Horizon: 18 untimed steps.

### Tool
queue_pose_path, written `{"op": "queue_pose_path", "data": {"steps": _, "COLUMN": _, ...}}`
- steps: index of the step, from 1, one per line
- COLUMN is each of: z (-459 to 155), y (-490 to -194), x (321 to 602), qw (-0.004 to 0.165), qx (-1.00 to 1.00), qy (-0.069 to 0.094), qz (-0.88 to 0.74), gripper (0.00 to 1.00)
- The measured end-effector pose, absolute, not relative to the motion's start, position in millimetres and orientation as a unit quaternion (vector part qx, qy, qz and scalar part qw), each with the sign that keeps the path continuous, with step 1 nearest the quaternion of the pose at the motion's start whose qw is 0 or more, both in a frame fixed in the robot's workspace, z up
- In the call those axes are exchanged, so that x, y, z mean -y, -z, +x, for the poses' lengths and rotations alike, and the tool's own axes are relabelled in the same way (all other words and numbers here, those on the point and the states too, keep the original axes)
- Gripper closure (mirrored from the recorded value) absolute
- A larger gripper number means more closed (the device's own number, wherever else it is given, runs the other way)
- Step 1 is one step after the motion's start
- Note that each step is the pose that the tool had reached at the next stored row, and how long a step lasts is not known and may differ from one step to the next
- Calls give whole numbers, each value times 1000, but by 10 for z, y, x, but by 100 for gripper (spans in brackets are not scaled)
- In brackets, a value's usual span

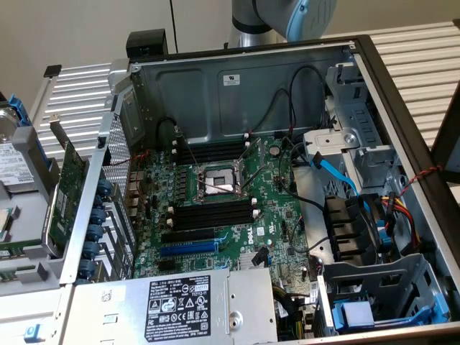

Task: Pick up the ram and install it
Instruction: 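Pick up the ram and move it above insertion slot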

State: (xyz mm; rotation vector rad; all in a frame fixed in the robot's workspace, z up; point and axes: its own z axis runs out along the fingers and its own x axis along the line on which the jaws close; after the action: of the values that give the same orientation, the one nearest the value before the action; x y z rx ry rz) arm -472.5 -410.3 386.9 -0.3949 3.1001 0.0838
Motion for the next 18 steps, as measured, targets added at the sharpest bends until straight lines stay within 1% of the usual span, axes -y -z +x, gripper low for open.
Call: {"op": "queue_pose_path", "data": {"steps": 18, "z": -4725, "y": -3840, "x": 4103, "qw": 3, "qx": -956, "qy": -28, "qz": -290, "gripper": 89}}
